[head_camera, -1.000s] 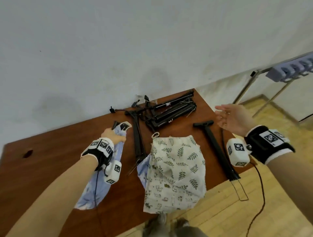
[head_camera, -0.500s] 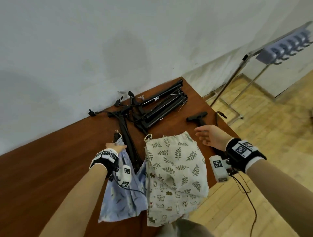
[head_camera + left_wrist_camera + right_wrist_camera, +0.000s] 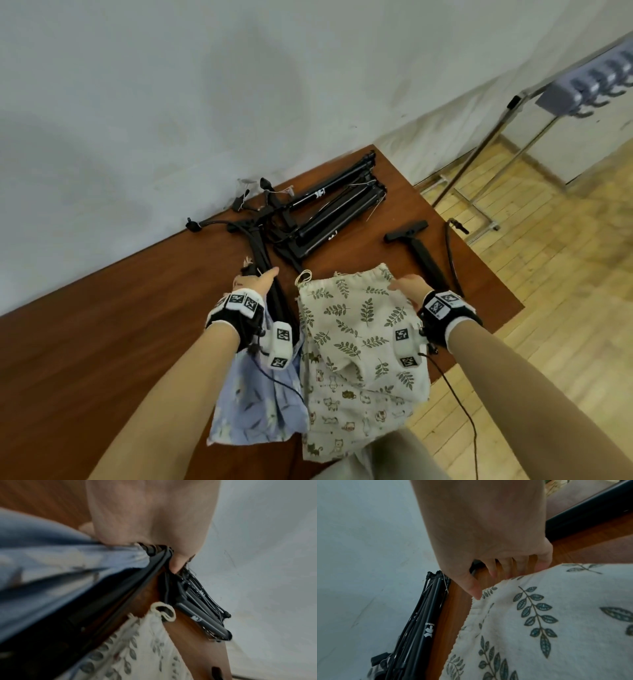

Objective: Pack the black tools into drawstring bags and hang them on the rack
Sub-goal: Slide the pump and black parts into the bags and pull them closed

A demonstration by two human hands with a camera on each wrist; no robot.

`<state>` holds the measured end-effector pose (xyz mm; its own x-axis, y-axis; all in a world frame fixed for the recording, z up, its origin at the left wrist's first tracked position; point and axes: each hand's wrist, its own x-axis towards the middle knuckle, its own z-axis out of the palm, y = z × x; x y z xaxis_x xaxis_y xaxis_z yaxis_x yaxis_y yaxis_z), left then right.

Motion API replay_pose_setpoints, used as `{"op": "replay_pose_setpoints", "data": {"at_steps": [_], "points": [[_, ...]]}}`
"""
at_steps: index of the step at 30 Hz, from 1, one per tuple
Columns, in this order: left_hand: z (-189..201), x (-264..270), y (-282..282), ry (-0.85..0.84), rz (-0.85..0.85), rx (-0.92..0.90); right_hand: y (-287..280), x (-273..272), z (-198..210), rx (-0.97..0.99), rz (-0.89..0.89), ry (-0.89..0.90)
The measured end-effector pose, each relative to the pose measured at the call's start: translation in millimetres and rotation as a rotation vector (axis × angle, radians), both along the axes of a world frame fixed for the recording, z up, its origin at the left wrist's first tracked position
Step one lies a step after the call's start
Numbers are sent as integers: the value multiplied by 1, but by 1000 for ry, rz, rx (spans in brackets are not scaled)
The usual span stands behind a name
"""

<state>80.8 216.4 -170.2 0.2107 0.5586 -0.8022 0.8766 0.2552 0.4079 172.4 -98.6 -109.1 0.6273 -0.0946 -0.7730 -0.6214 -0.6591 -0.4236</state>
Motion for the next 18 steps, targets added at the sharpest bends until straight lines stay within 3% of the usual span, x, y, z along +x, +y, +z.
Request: {"op": "replay_pose_setpoints", "data": {"at_steps": [3, 7, 9, 11, 14, 16, 18], "points": [[53, 3, -37, 159, -180, 302, -10, -1, -6, -19, -36, -65], [53, 14, -61, -99, -359, 593, -19, 5, 2, 123, -87, 1], [54, 21, -71, -245, -482, 519, -23, 5, 13, 275, -114, 30], [57, 26, -85, -354, -621, 326, -27, 5, 29, 378, -75, 39], [63, 32, -106, -242, -1017, 156, -39, 9, 43, 416, -99, -15], [63, 34, -116, -174, -1221, 235, -48, 12, 44, 399, -124, -52], [65, 34, -123, -174, -1315, 412, -58, 14, 44, 358, -132, -49]]}}
